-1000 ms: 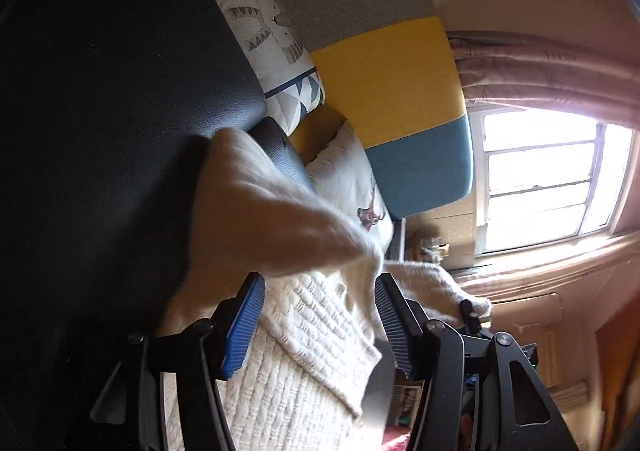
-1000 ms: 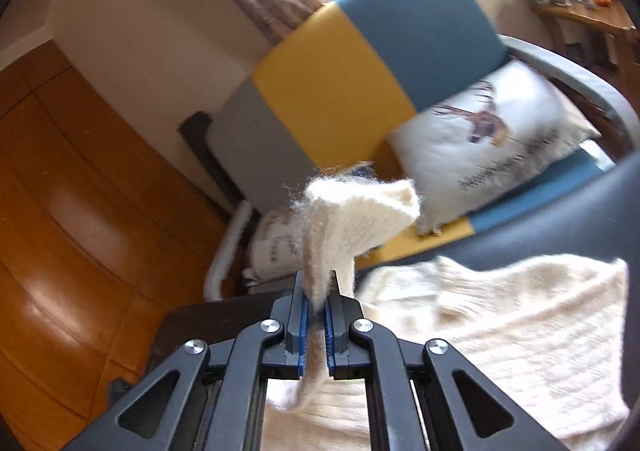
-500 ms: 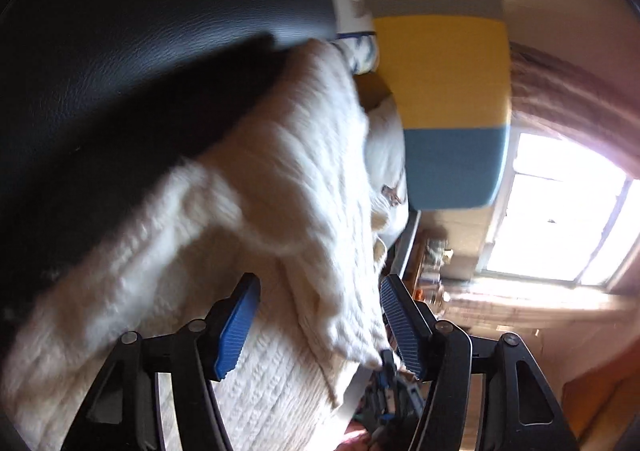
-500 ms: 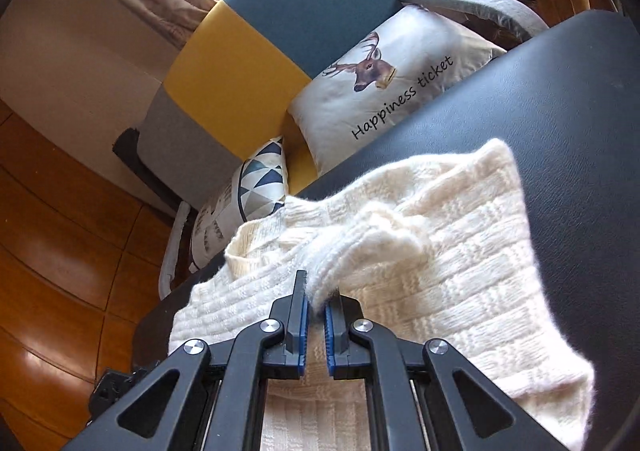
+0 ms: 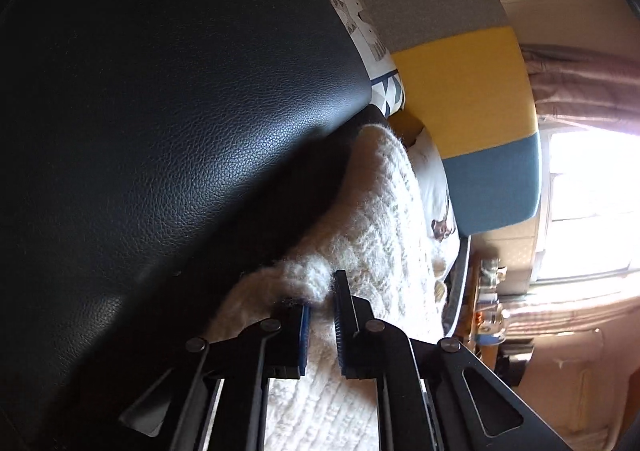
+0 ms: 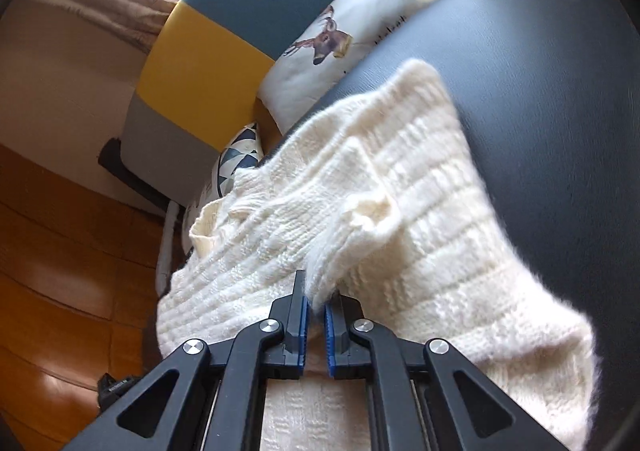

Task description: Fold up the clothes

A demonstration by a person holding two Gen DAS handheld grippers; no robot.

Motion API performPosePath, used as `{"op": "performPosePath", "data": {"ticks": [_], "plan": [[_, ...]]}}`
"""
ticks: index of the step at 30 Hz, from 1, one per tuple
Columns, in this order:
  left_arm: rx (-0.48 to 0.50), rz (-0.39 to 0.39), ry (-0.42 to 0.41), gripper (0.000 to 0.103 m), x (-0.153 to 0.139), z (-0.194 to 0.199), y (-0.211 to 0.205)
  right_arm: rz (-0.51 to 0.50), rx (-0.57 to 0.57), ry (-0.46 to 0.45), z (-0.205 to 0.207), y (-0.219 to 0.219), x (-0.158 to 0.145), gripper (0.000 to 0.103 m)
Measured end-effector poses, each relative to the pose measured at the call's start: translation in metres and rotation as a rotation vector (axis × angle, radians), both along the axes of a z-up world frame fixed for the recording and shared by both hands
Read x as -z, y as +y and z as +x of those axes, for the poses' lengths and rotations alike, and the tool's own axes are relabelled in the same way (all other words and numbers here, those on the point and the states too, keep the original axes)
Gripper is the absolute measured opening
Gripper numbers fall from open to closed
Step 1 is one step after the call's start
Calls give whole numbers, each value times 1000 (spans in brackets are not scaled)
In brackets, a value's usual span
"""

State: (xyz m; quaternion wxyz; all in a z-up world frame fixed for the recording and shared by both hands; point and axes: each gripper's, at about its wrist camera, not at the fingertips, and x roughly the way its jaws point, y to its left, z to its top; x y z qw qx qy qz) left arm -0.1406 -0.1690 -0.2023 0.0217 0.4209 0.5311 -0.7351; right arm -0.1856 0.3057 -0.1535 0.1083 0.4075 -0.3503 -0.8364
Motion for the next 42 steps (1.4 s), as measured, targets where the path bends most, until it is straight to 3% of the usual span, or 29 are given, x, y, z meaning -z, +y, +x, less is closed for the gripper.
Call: {"op": "performPosePath", "data": {"ticks": [3, 6, 7, 9, 10, 15, 18, 24, 29, 31, 35, 42], "plan": [[45, -53, -6, 11, -2, -2, 2, -3, 16, -13, 4, 4, 6, 15], [98, -147, -9, 11, -11, -5, 7, -7, 31, -25, 9, 9, 13, 13], [116, -197, 0, 11, -17, -6, 10, 14, 31, -20, 10, 8, 12, 10], [158, -330, 22, 11, -31, -7, 20, 167, 1, 28, 11, 0, -8, 9], [185, -383, 15, 11, -32, -9, 26, 199, -4, -9, 8, -1, -4, 9], [272, -543, 9, 12, -31, -8, 42, 221, -8, -49, 7, 3, 12, 9], [277, -502, 18, 12, -28, -2, 34, 223, -13, -51, 7, 5, 17, 9], [229, -279, 33, 11, -14, 4, 13, 134, -19, -46, 5, 13, 18, 15], [264, -145, 72, 17, -18, 18, -10, 189, -22, 28, 12, 16, -10, 22], [257, -158, 96, 18, -27, 22, -23, 218, -45, 69, 11, 9, -24, 22], [239, -212, 129, 35, -39, 2, -45, 234, -154, 102, -6, -20, -38, 23], [379, -250, 84, 39, -24, -90, -24, 293, -267, 80, -30, -60, -27, 23]]}}
